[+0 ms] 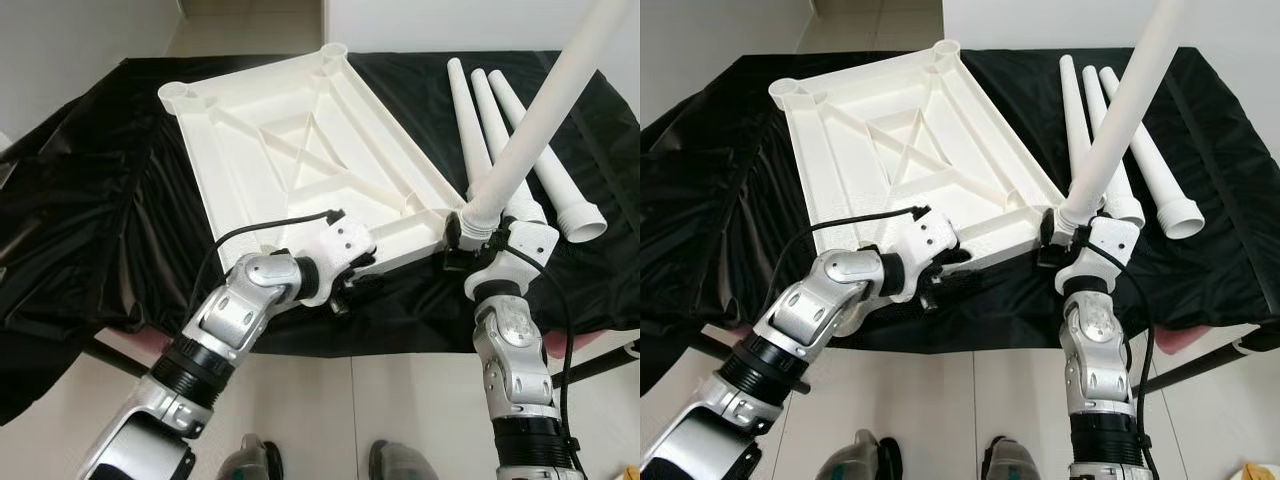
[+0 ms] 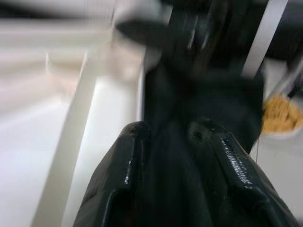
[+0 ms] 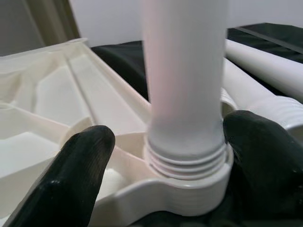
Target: Building children table
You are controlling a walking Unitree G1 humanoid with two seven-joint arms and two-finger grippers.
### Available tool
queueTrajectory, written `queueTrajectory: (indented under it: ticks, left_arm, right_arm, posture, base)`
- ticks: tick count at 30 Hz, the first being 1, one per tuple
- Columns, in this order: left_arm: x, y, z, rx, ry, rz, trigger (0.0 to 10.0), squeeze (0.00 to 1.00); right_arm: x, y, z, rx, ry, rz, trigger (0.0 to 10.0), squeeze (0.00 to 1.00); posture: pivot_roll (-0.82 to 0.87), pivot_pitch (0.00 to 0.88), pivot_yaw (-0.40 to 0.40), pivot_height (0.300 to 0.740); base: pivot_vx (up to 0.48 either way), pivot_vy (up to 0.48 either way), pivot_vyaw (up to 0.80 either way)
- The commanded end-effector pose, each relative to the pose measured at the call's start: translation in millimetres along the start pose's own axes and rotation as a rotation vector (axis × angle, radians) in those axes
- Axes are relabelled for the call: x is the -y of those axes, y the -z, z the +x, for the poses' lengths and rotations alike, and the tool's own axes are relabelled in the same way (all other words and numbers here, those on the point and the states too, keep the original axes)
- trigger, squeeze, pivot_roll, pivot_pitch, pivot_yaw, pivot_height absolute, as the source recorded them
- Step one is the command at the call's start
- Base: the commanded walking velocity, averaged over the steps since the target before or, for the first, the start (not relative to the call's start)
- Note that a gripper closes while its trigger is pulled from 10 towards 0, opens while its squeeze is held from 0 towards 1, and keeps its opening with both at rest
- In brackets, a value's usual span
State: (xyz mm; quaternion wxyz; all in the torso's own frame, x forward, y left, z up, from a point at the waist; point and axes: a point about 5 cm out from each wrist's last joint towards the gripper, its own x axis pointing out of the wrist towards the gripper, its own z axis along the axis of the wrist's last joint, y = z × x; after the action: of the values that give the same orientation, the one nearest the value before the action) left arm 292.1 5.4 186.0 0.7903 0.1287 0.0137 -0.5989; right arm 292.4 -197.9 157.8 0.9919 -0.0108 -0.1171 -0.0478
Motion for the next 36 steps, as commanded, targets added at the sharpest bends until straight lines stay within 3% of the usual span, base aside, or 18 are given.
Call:
queueTrajectory:
  ticks: [1, 7, 10, 20, 28, 32, 36]
  left_arm:
    - [-7.1, -11, 0.2, 0.044, -0.079, 0.006, 10.0, 0.00]
    - [-14.1, -23, 7.0, 0.069, -0.157, 0.009, 10.0, 0.00]
    - [-14.2, -29, 12.1, 0.084, -0.186, -0.007, 10.0, 0.00]
    - [-13.0, -27, 22.8, 0.059, -0.211, -0.056, 10.0, 0.00]
    - [-24.6, -15, 34.0, -0.056, -0.320, -0.077, 10.0, 0.00]
    - [-33.2, -11, 39.8, -0.126, -0.372, -0.083, 10.0, 0.00]
    - [-35.2, -9, 41.9, -0.153, -0.390, -0.086, 10.0, 0.00]
  right_arm:
    - [-4.9, 3, -0.6, -0.012, -0.052, 0.030, 10.0, 0.00]
    - [-5.9, -2, -1.2, 0.004, -0.116, 0.059, 10.0, 0.00]
    - [3.1, -7, 2.5, 0.021, -0.105, 0.052, 10.0, 0.00]
    - [13.1, -21, 6.6, 0.074, -0.113, 0.085, 10.0, 0.00]
    - [10.2, -24, -15.7, 0.077, -0.227, 0.131, 10.0, 0.00]
    - [17.7, -35, -27.5, 0.104, -0.230, 0.195, 10.0, 0.00]
    - [20.6, -37, -29.5, 0.111, -0.222, 0.198, 10.0, 0.00]
  posture:
    - [-0.09, 0.093, 0.051, 0.740]
    - [-0.09, 0.097, 0.049, 0.740]
    - [-0.10, 0.105, 0.051, 0.740]
    - [-0.10, 0.110, 0.057, 0.740]
    - [-0.12, 0.119, 0.073, 0.740]
    - [-0.14, 0.127, 0.092, 0.740]
    - [-0.15, 0.130, 0.099, 0.740]
  base:
    - [0.000, 0.000, 0.00]
    - [0.000, 0.000, 0.00]
    - [0.000, 0.000, 0.00]
    - [0.000, 0.000, 0.00]
    - [0.000, 0.000, 0.00]
    - [0.000, 0.000, 0.00]
    - [0.000, 0.000, 0.00]
